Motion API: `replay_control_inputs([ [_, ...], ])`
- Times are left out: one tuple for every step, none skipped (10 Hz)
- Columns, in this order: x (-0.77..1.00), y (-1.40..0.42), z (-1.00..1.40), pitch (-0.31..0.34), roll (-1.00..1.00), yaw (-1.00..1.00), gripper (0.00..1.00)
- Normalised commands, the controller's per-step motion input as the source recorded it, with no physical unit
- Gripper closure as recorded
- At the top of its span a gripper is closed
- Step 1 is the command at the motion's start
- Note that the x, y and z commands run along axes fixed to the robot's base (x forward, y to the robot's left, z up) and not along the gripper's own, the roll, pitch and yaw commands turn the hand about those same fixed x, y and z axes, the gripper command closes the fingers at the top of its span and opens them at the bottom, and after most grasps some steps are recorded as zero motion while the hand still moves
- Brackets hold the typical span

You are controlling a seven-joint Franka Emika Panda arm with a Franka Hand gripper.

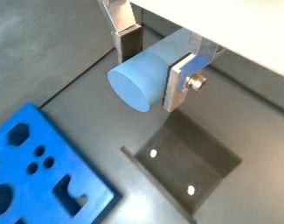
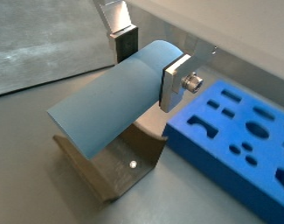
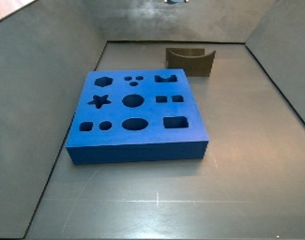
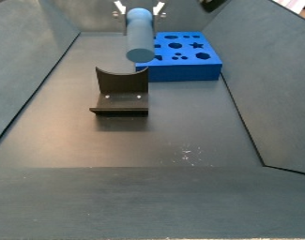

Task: Pick up the oval object. Move up. Place the oval object on the fixture. Regrasp the oval object. Move to above the board. Insert the oval object.
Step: Place the oval object on the fixture.

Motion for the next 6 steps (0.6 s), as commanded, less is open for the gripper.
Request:
replay_control_inputs([
  [0.65, 0.07, 0.0, 0.16, -0.83, -0.1, 1.0],
  [0.56, 0.06, 0.0, 0.137, -0.67, -0.11, 1.0],
  [0.45, 0.06, -0.01, 0.11, -0.46, -0.11, 1.0],
  [0.39, 0.06, -0.01, 0.096, -0.35, -0.11, 1.0],
  [0.27, 0.04, 0.0, 0.077, -0.22, -0.1, 1.0],
  [0.14, 0.07, -1.0, 0.078, -1.0, -0.11, 1.0],
])
